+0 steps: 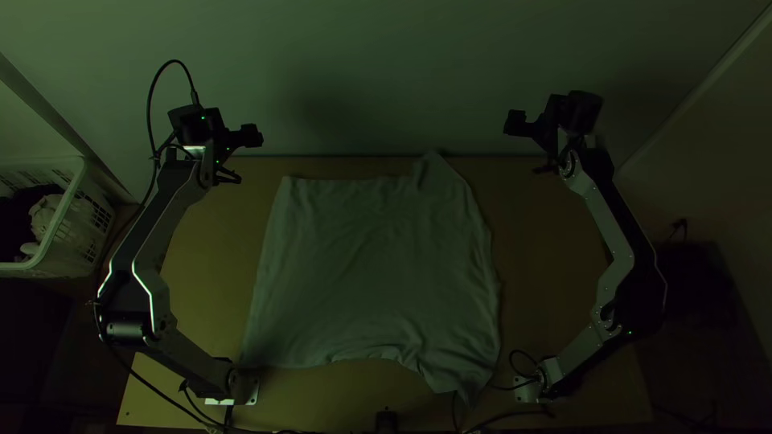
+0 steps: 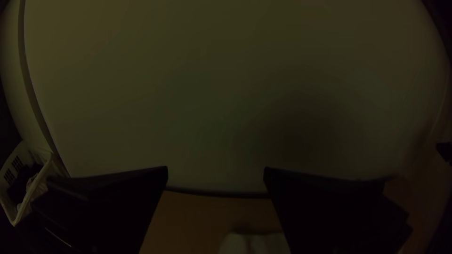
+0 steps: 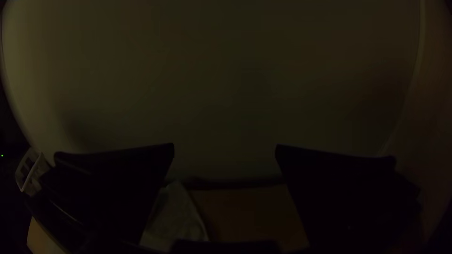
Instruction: Fold the t-shirt
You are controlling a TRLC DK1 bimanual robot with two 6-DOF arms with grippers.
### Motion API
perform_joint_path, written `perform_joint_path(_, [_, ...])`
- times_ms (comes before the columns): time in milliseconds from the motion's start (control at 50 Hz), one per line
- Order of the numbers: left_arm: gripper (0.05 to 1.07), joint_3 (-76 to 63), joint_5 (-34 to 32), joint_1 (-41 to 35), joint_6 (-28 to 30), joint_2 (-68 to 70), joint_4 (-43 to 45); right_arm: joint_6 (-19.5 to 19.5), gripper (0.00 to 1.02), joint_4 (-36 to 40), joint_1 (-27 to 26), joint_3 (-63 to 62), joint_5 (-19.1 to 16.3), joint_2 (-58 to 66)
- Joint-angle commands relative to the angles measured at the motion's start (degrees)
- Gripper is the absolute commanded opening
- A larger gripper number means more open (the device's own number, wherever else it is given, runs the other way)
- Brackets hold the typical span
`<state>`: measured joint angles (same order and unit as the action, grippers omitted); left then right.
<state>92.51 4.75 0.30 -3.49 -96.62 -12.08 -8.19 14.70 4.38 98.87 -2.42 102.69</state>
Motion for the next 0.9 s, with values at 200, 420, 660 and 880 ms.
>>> perform_joint_path(200, [1.02, 7.7, -2.6, 0.6, -2.2, -11.4, -10.5, -9.7, 0.98, 11.7, 0.2, 11.8, -1.5, 9.5])
perform_joint_path(420, [1.0, 8.1, -3.2, 0.9, -2.8, -16.3, -13.6, -10.2, 0.98, 15.1, 0.3, 12.6, -2.4, 11.7])
perform_joint_path(660, [0.91, 11.4, -4.1, 0.9, -3.0, -21.7, -15.5, -12.6, 0.95, 20.1, 0.4, 15.7, -4.4, 14.9])
perform_joint_path(880, [0.84, 15.2, -4.1, 0.6, -2.4, -27.0, -19.0, -12.6, 0.95, 21.2, 1.4, 16.4, -4.5, 16.1])
